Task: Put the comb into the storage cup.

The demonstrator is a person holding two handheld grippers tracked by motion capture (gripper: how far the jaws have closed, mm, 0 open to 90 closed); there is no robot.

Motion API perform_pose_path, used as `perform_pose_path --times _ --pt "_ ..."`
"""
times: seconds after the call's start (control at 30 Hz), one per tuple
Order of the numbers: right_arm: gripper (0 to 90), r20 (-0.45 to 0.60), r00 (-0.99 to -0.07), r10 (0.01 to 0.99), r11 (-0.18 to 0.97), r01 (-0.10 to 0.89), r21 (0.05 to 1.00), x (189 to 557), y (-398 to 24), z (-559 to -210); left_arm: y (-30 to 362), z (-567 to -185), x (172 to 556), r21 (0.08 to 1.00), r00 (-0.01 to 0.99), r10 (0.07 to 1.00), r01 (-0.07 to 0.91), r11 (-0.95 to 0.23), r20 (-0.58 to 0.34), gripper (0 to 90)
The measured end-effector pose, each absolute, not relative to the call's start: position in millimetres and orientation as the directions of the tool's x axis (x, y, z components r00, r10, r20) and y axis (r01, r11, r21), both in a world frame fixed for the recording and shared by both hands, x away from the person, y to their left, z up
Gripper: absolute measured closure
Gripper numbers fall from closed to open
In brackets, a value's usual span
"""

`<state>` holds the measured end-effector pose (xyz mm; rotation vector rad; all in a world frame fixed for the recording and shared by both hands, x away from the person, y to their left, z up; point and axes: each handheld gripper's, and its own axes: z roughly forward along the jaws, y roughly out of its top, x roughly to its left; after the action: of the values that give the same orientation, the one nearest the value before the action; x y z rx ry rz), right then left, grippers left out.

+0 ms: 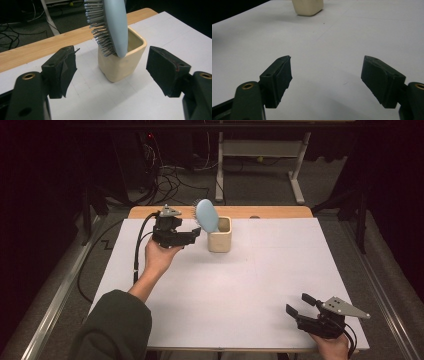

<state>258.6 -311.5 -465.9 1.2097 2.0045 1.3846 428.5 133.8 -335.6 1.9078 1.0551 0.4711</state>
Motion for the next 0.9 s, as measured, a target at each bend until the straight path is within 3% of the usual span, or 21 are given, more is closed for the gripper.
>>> perform_pose_path --times 0.9 --pt "25.2 0.131 -0.533 0.836 0.127 0.419 0.899 259 -311 -466 152 -340 410 0.844 0.578 0.810 0.479 -0.241 -0.096 25.2"
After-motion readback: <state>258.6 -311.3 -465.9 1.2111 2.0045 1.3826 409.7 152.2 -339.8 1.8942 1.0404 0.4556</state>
